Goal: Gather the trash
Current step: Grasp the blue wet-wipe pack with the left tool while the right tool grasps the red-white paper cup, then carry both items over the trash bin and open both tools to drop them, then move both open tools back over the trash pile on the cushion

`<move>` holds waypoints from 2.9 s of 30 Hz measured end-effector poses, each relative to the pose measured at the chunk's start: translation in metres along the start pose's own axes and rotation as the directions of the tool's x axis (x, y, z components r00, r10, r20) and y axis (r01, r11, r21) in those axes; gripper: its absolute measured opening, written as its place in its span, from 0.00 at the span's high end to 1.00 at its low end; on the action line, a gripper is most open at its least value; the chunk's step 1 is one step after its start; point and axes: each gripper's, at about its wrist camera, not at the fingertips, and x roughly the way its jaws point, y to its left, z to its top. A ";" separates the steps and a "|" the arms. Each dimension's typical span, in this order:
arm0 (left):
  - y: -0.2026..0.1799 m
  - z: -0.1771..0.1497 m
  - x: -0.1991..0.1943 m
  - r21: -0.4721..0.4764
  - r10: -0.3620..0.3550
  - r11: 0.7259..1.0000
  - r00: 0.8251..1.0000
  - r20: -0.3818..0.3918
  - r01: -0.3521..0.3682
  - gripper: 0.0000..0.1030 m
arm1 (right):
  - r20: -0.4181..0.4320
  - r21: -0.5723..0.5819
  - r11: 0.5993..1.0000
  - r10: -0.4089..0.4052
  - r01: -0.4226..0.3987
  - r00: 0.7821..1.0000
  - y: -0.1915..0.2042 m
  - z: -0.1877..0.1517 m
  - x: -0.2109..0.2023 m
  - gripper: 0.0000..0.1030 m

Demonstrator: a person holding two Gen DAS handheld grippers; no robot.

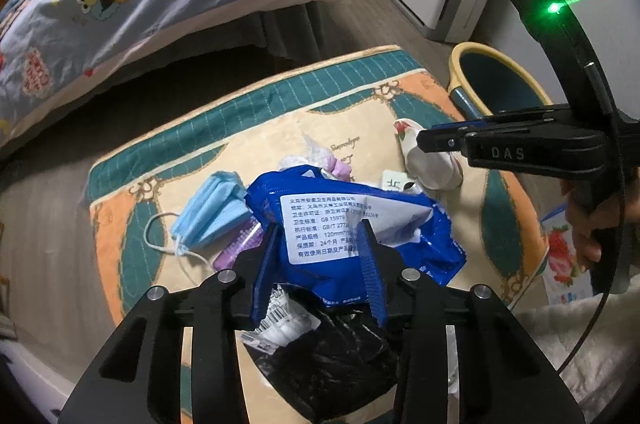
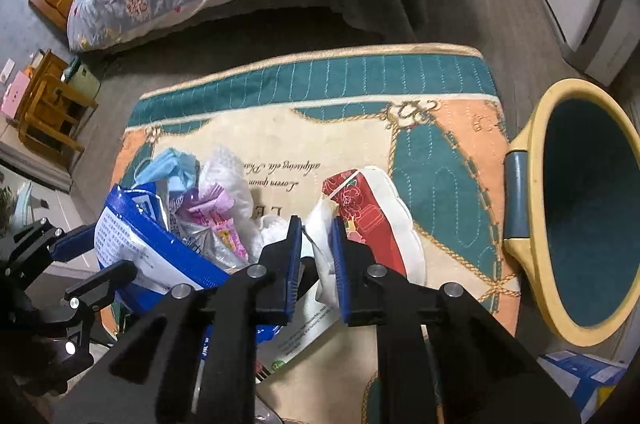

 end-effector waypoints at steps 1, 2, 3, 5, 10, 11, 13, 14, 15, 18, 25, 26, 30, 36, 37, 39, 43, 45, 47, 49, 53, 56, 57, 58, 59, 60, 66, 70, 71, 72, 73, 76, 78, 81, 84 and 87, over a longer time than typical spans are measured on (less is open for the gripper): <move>-0.001 0.001 -0.001 0.003 0.001 1.000 1.000 0.006 -0.001 0.62 | 0.006 0.010 1.000 -0.001 0.001 1.000 -0.003 0.001 -0.003 0.86; -0.002 0.002 -0.002 0.006 0.001 1.000 1.000 0.010 -0.001 0.63 | 0.013 0.028 1.000 0.005 -0.005 1.000 -0.007 0.002 -0.005 0.86; -0.003 0.003 -0.004 0.010 -0.001 1.000 1.000 0.016 0.001 0.63 | 0.020 0.040 0.999 0.004 -0.004 1.000 -0.010 0.002 -0.008 0.86; -0.005 0.007 -0.010 0.017 -0.002 1.000 0.999 0.035 0.001 0.64 | 0.040 0.071 0.997 0.014 -0.016 0.999 -0.016 0.004 -0.016 0.86; -0.012 0.020 -0.035 0.017 -0.021 1.000 0.992 0.122 0.019 0.64 | 0.109 0.141 0.989 0.021 -0.036 0.994 -0.033 0.009 -0.047 0.86; -0.013 0.022 -0.039 0.018 -0.023 1.000 0.990 0.136 0.021 0.64 | 0.120 0.157 0.987 0.026 -0.045 0.992 -0.038 0.010 -0.053 0.85; -0.020 0.030 -0.048 0.030 -0.022 0.999 0.985 0.171 0.017 0.64 | 0.148 0.183 0.982 0.025 -0.052 0.989 -0.046 0.011 -0.067 0.85; -0.022 0.033 -0.051 0.034 -0.021 0.999 0.983 0.183 0.015 0.64 | 0.163 0.191 0.980 0.024 -0.056 0.986 -0.051 0.013 -0.075 0.86; -0.025 0.036 -0.054 0.037 -0.021 0.999 0.980 0.197 0.014 0.64 | 0.178 0.197 0.978 0.024 -0.060 0.984 -0.055 0.013 -0.083 0.85; -0.037 0.047 -0.064 0.049 -0.040 0.998 0.970 0.240 0.029 0.64 | 0.220 0.219 0.974 0.016 -0.065 0.975 -0.070 0.014 -0.105 0.85; -0.080 0.080 -0.062 0.097 -0.090 0.993 0.958 0.272 0.066 0.64 | 0.312 0.276 0.961 -0.063 -0.027 0.948 -0.120 0.013 -0.151 0.85; -0.086 0.085 -0.060 0.097 -0.105 0.992 0.957 0.270 0.081 0.64 | 0.321 0.297 0.955 -0.077 -0.023 0.944 -0.132 0.012 -0.156 0.86; -0.123 0.105 -0.050 0.137 -0.107 0.988 0.952 0.288 0.070 0.64 | 0.340 0.374 0.926 -0.088 -0.049 0.936 -0.168 0.005 -0.162 0.85; -0.166 0.129 -0.007 0.162 -0.097 0.985 0.966 0.239 0.059 0.64 | 0.302 0.474 0.880 -0.124 -0.036 0.945 -0.211 -0.007 -0.149 0.85; -0.175 0.133 0.004 0.173 -0.086 0.984 0.971 0.224 0.047 0.64 | 0.297 0.485 0.874 -0.125 -0.036 0.947 -0.216 -0.009 -0.147 0.85; -0.188 0.140 0.021 0.185 -0.077 0.982 0.978 0.196 0.040 0.64 | 0.288 0.511 0.859 -0.121 -0.045 0.950 -0.228 -0.013 -0.143 0.85; -0.207 0.154 0.052 0.196 -0.051 0.980 0.988 0.148 0.021 0.63 | 0.270 0.543 0.838 -0.118 -0.050 0.956 -0.244 -0.018 -0.135 0.85; -0.214 0.161 0.064 0.191 -0.039 0.982 0.989 0.143 0.011 0.62 | 0.266 0.554 0.831 -0.112 -0.056 0.958 -0.249 -0.019 -0.131 0.85; -0.216 0.162 0.069 0.181 -0.036 0.983 0.989 0.145 0.009 0.61 | 0.268 0.561 0.825 -0.106 -0.066 0.958 -0.253 -0.020 -0.130 0.84; -0.218 0.164 0.070 0.169 -0.040 0.985 0.986 0.161 0.012 0.57 | 0.271 0.563 0.824 -0.106 -0.068 0.957 -0.257 -0.022 -0.131 0.84; -0.220 0.164 0.063 0.180 -0.028 0.984 0.980 0.199 -0.008 0.37 | 0.276 0.570 0.818 -0.112 -0.069 0.955 -0.262 -0.025 -0.134 0.78; -0.218 0.162 0.056 0.171 -0.023 0.985 0.977 0.211 -0.014 0.27 | 0.283 0.581 0.811 -0.120 -0.071 0.952 -0.261 -0.025 -0.136 0.51; -0.216 0.161 0.052 0.168 -0.021 0.986 0.976 0.215 -0.016 0.25 | 0.291 0.581 0.810 -0.121 -0.075 0.949 -0.260 -0.025 -0.138 0.46; -0.214 0.160 0.049 0.167 -0.017 0.986 0.976 0.219 -0.020 0.23 | 0.296 0.581 0.811 -0.123 -0.076 0.947 -0.259 -0.025 -0.139 0.36; -0.212 0.159 0.044 0.166 -0.011 0.986 0.974 0.225 -0.028 0.19 | 0.301 0.578 0.813 -0.124 -0.077 0.946 -0.257 -0.024 -0.141 0.26; -0.210 0.157 0.040 0.164 -0.003 0.986 0.973 0.231 -0.036 0.16 | 0.308 0.571 0.817 -0.124 -0.080 0.943 -0.253 -0.022 -0.142 0.21; -0.170 0.139 -0.007 0.091 0.046 0.993 0.960 0.277 -0.074 0.11 | 0.326 0.508 0.859 -0.132 -0.056 0.936 -0.225 -0.010 -0.152 0.06; -0.134 0.122 -0.042 0.030 0.093 0.994 0.948 0.304 -0.107 0.09 | 0.336 0.464 0.884 -0.128 -0.045 0.933 -0.199 -0.009 -0.161 0.06; -0.126 0.117 -0.049 0.017 0.104 0.993 0.946 0.306 -0.115 0.09 | 0.337 0.455 0.890 -0.126 -0.044 0.933 -0.193 -0.009 -0.162 0.06; -0.117 0.111 -0.057 0.004 0.117 0.992 0.944 0.309 -0.124 0.09 | 0.337 0.441 0.897 -0.124 -0.040 0.933 -0.184 -0.010 -0.164 0.06; -0.108 0.103 -0.066 -0.011 0.132 0.991 0.941 0.312 -0.135 0.08 | 0.335 0.428 0.903 -0.123 -0.035 0.934 -0.175 -0.011 -0.165 0.06; -0.082 0.080 -0.089 -0.053 0.165 0.986 0.937 0.308 -0.157 0.08 | 0.337 0.388 0.921 -0.108 -0.033 0.935 -0.145 -0.016 -0.170 0.06; -0.069 0.063 -0.102 -0.072 0.180 0.984 0.934 0.308 -0.165 0.08 | 0.342 0.362 0.931 -0.088 -0.045 0.936 -0.124 -0.021 -0.173 0.06; -0.051 0.036 -0.119 -0.101 0.203 0.978 0.931 0.303 -0.181 0.08 | 0.335 0.323 0.945 -0.069 -0.046 0.940 -0.095 -0.029 -0.172 0.06; -0.033 0.015 -0.131 -0.130 0.219 0.974 0.929 0.299 -0.187 0.08 | 0.321 0.283 0.959 -0.071 -0.024 0.944 -0.065 -0.040 -0.168 0.06; -0.018 -0.004 -0.136 -0.161 0.233 0.968 0.927 0.294 -0.193 0.08 | 0.299 0.260 0.966 -0.077 -0.004 0.951 -0.042 -0.050 -0.161 0.06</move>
